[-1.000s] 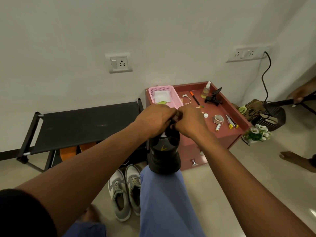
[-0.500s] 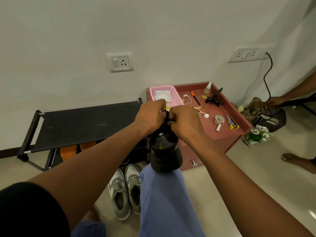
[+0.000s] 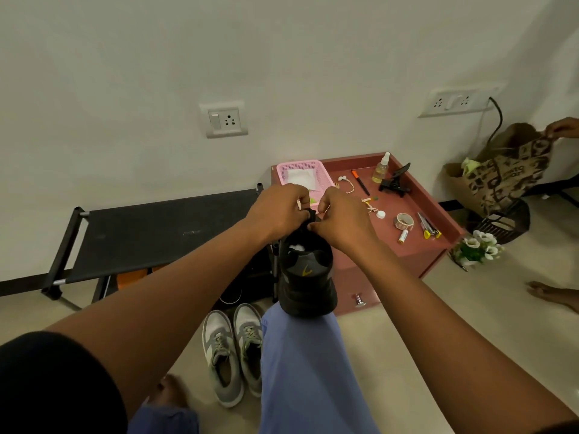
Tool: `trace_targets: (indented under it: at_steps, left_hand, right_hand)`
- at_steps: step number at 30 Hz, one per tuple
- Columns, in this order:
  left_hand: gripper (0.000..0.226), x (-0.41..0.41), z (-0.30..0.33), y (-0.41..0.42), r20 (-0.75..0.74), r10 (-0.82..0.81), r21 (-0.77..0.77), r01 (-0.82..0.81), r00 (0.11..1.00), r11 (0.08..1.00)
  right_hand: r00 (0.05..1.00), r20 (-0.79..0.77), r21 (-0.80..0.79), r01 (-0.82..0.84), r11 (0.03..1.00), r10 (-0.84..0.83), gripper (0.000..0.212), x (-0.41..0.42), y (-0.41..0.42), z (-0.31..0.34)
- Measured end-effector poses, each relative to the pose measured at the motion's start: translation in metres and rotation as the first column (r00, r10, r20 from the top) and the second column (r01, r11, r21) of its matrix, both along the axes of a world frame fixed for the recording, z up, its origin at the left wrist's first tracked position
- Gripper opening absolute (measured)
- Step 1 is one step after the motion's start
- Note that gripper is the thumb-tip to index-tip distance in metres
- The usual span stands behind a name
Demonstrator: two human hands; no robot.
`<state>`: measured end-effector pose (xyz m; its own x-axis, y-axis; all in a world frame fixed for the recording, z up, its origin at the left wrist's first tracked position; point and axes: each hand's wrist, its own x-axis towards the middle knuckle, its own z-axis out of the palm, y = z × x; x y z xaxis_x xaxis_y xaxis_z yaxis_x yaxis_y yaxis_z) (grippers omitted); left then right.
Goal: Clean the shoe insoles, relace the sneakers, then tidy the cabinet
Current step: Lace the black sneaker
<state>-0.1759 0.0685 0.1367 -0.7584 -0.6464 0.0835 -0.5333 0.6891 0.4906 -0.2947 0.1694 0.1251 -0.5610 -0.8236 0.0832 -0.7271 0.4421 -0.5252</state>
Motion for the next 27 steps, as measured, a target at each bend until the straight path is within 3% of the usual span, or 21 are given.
trace_targets:
  at_steps: [4,16,23,27]
  left_hand:
    - [0.014,0.001,0.005,0.008,-0.001,0.007,0.051,-0.007,1.0,0.999]
    - [0.048,0.015,0.003,0.021,-0.048,0.04,0.102,-0.035,0.998,0.994]
    - [0.037,0.011,0.0,0.016,0.174,0.073,-0.099,-0.056,0.982,0.994]
    - [0.034,0.009,-0.004,0.019,0.211,0.045,-0.119,-0.02,0.977,0.993]
  right_hand:
    - [0.999,-0.045,0.105,0.016,0.994,-0.011,0.021,-0.002,-0.004,-0.001]
    - [0.995,-0.097,-0.04,0.029,0.999,-0.033,0.023,0.005,0.001,-0.015]
    - [0.994,-0.112,-0.066,0.011,0.998,-0.018,0.019,0.006,0.001,-0.014]
    - [0.994,-0.105,-0.074,0.01,0.997,-0.018,0.016,0.006,0.001,-0.015]
